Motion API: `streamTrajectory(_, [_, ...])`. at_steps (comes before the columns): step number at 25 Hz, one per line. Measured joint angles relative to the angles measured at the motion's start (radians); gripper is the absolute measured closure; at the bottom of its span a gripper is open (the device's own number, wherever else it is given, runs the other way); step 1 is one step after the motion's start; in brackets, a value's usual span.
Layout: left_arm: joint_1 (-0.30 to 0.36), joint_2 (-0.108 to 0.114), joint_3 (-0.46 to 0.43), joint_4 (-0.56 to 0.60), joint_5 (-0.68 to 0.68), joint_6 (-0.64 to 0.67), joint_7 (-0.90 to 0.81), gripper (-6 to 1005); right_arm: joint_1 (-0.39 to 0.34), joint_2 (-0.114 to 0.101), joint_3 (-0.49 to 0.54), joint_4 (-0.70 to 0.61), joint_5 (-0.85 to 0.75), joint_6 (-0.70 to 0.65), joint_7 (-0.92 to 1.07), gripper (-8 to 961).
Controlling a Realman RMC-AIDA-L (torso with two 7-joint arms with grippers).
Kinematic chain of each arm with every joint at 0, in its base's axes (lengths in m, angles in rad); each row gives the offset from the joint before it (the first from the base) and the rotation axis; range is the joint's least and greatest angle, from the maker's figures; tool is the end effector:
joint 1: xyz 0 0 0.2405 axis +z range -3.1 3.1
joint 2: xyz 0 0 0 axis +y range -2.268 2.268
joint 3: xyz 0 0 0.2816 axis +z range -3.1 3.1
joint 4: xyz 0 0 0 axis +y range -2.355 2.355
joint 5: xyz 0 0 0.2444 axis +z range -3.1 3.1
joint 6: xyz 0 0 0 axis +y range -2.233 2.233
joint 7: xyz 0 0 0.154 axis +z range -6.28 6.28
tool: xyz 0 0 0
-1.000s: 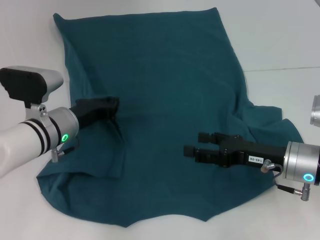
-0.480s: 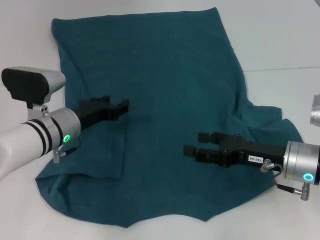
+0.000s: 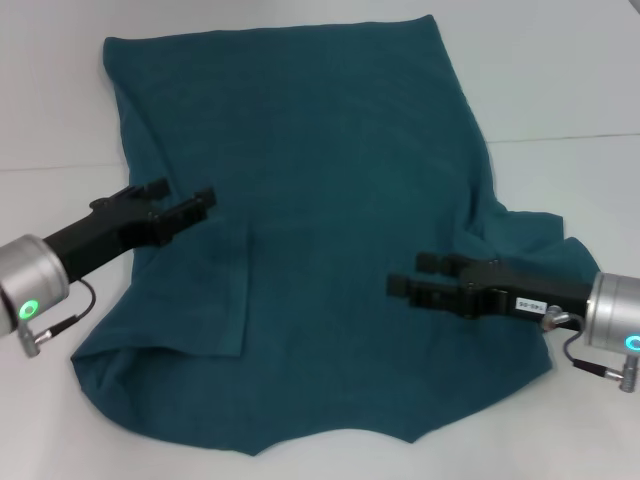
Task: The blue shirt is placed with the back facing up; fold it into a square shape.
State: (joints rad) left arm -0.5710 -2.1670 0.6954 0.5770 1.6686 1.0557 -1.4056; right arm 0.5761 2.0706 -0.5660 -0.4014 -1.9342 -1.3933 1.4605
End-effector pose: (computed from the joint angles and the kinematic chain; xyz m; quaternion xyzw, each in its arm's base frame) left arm -0.2949 0.4358 -0.0390 -0.8242 -0.3414 -0.3153 0.3238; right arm 0.3137 0.3826 -0.0492 -0.8663 0.3625 0.3047 0.1587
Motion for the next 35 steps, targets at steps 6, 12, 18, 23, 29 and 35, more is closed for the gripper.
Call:
streamTrajectory(6, [0.090, 0.002, 0.001, 0.054, 0.010, 0.203, 0.000, 202, -0.035, -0.028, -0.004, -0.070, -0.005, -0.002, 0.125, 39])
streamTrajectory(12, [0.162, 0.000, -0.006, 0.086, 0.012, 0.275, 0.007, 203, -0.094, -0.070, -0.012, -0.164, -0.019, -0.025, 0.281, 38])
streamTrajectory(18, [0.182, -0.002, -0.009, 0.090, 0.043, 0.275, 0.021, 203, -0.141, -0.126, -0.005, -0.231, -0.052, -0.037, 0.418, 38])
streamTrajectory(23, [0.184, -0.002, -0.009, 0.091, 0.070, 0.274, 0.031, 204, -0.168, -0.148, 0.004, -0.297, -0.096, -0.026, 0.523, 38])
streamTrajectory(29, [0.181, -0.001, -0.008, 0.089, 0.086, 0.267, 0.031, 204, -0.150, -0.153, 0.030, -0.334, -0.207, 0.021, 0.628, 39])
streamTrajectory(35, [0.181, 0.000, -0.008, 0.089, 0.089, 0.263, 0.031, 205, -0.124, -0.151, 0.029, -0.338, -0.265, 0.112, 0.664, 39])
